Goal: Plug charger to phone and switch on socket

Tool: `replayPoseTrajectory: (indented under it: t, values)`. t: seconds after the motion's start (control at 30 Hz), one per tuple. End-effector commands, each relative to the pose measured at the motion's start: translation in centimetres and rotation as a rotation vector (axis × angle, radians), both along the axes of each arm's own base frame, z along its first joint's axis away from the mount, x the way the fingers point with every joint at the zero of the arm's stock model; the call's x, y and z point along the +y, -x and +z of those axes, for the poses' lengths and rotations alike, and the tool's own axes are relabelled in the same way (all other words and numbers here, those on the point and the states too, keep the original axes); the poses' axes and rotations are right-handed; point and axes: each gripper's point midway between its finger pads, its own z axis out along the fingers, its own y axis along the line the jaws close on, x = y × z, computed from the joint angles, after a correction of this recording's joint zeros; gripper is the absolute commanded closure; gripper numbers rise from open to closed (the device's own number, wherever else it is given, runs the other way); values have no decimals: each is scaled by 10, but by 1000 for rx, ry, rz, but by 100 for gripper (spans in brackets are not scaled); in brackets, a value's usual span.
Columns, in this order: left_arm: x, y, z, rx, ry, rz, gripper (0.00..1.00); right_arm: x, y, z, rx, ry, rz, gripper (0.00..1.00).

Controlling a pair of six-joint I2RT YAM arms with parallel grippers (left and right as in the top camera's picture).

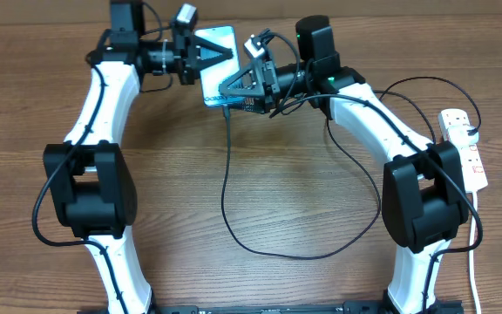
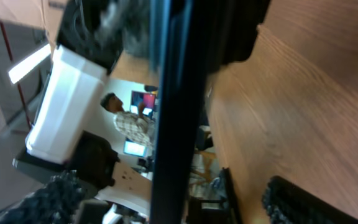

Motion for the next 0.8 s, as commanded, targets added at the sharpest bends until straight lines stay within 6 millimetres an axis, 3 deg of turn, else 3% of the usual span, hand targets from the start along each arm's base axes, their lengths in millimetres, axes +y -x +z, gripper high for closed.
replayPoseTrajectory:
  t: [0.0,0.07,0.2,0.33,0.6,0.77]
  values:
    - [0,10,26,-149,49,-50,96,-26,-1,27,-69,-71,33,0]
    - [0,8,28,-215,49,-52,96,-38,4,34,-101,-119,79,0]
    - [0,6,30,-348,49,-54,96,-54,-5,32,-79,-117,47,0]
    - [-1,7,30,-451,49,-57,96,-67,-12,30,-166,-134,18,0]
    - [-2,7,30,-456,50,-59,96,-66,-11,23,-156,-121,6,0]
    - [-2,8,29,-446,50,-58,96,-59,-17,-3,-96,-1,-81,0]
